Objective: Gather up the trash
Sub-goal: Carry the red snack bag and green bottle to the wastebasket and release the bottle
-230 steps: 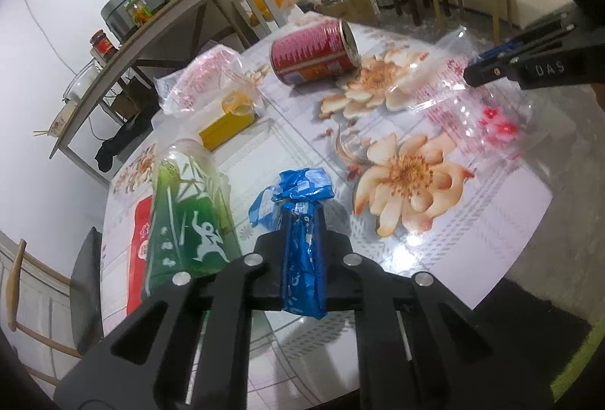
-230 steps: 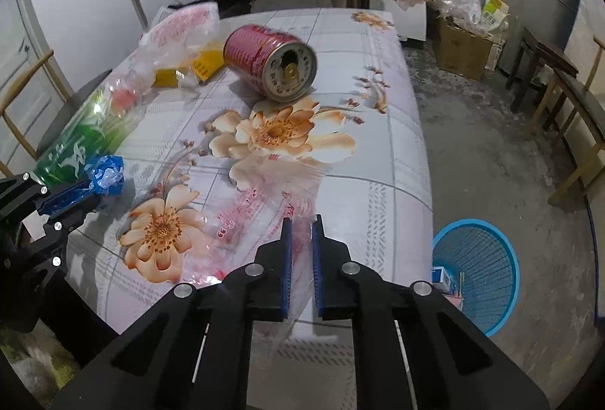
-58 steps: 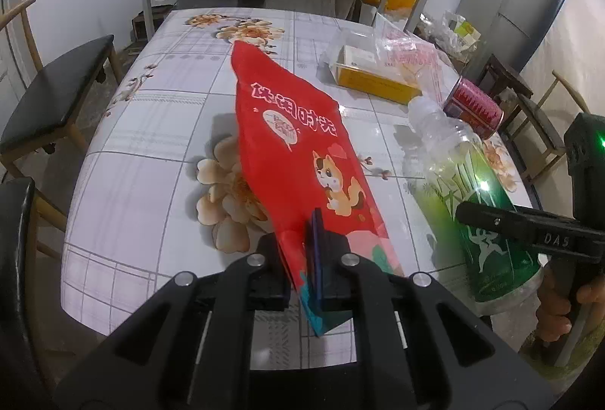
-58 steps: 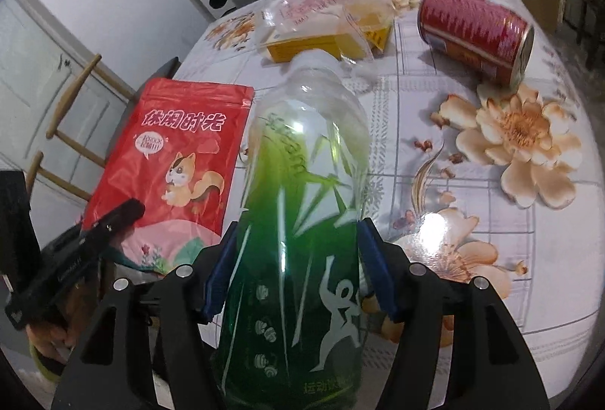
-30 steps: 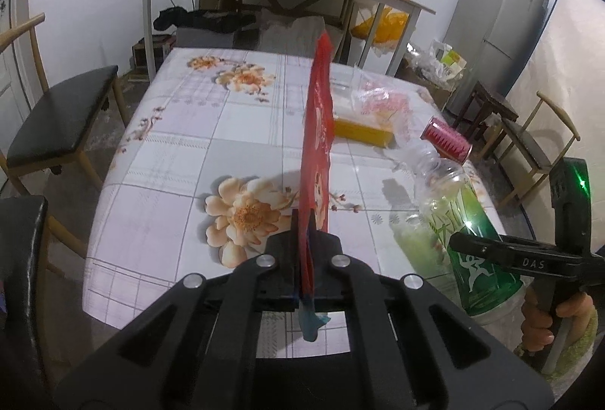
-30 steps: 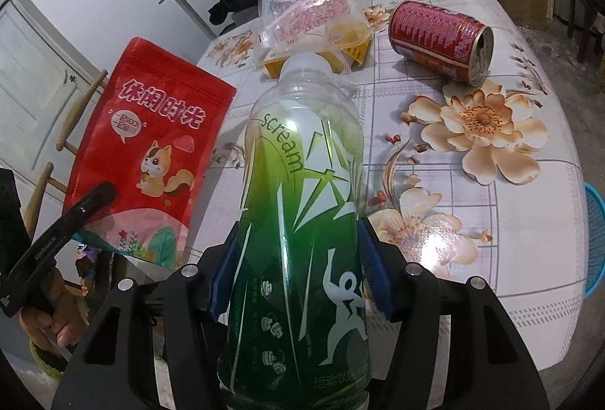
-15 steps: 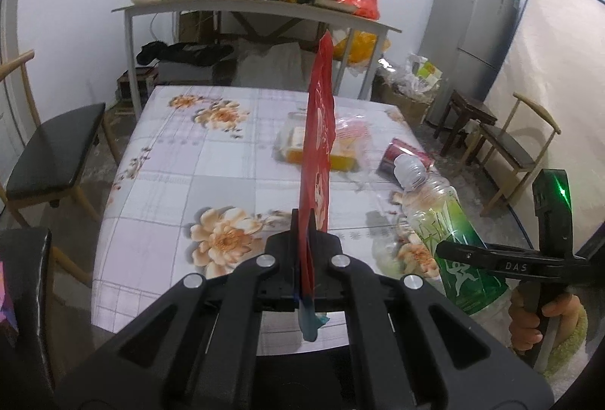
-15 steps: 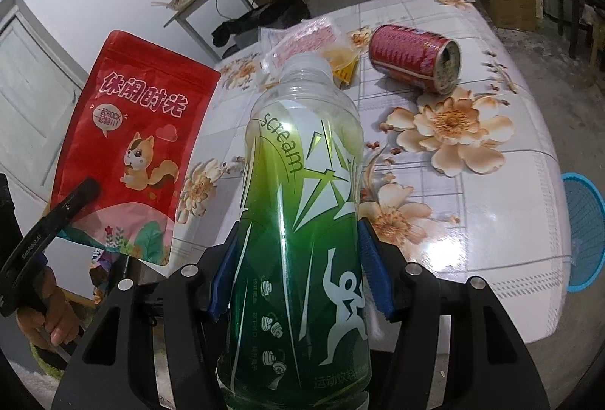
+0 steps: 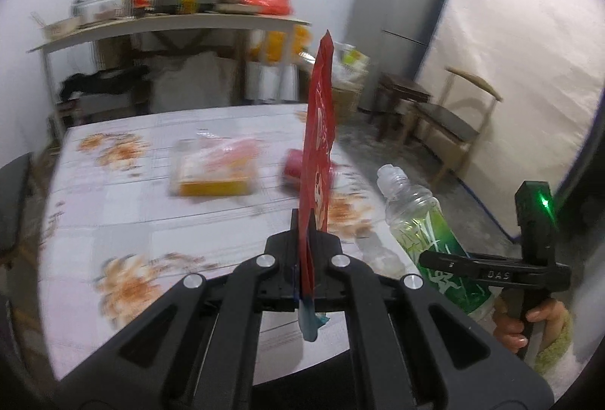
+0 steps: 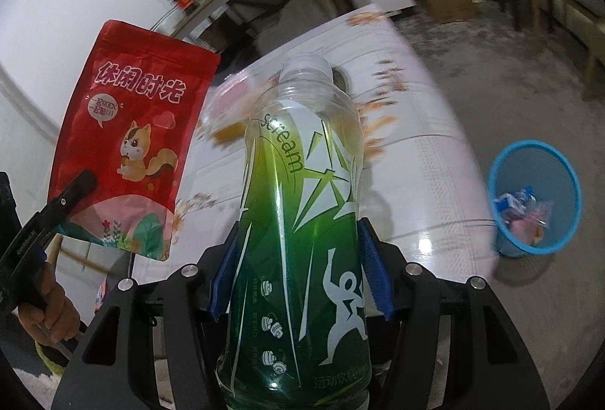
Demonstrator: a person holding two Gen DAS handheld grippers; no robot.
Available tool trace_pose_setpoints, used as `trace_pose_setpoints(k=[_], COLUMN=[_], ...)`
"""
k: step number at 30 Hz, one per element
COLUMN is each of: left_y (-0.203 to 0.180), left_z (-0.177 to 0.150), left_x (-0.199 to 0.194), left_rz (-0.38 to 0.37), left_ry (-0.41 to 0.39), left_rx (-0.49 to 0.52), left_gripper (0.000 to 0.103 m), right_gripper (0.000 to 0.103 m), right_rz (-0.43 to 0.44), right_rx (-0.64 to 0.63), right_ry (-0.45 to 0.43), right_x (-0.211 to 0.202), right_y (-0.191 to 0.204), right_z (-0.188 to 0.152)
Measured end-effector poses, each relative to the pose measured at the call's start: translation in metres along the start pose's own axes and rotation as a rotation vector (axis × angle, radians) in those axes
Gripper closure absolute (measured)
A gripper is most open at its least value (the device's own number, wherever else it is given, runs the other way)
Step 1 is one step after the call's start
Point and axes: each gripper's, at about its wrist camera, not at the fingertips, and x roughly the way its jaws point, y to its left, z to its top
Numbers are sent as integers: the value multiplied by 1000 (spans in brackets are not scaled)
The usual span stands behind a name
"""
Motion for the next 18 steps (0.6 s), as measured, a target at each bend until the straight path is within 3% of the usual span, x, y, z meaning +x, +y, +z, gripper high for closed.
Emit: trace_pose_setpoints(k=[10, 14, 18], left_y=[-101, -144, -182], left_z=[31, 38, 34], left_x=[88, 138, 191], left_rz=[-195, -266, -289], left_ry=[126, 228, 334], left_rx=[148, 184, 229], left_gripper=[102, 102, 102], right_gripper=[45, 45, 45], right_rz=[-161, -208, -222], right_rx=[279, 400, 514], right_ry=[-117, -133, -122], right_x=[-54, -57, -50], right_y=[-122, -174, -218], right_z=[-3, -4, -13])
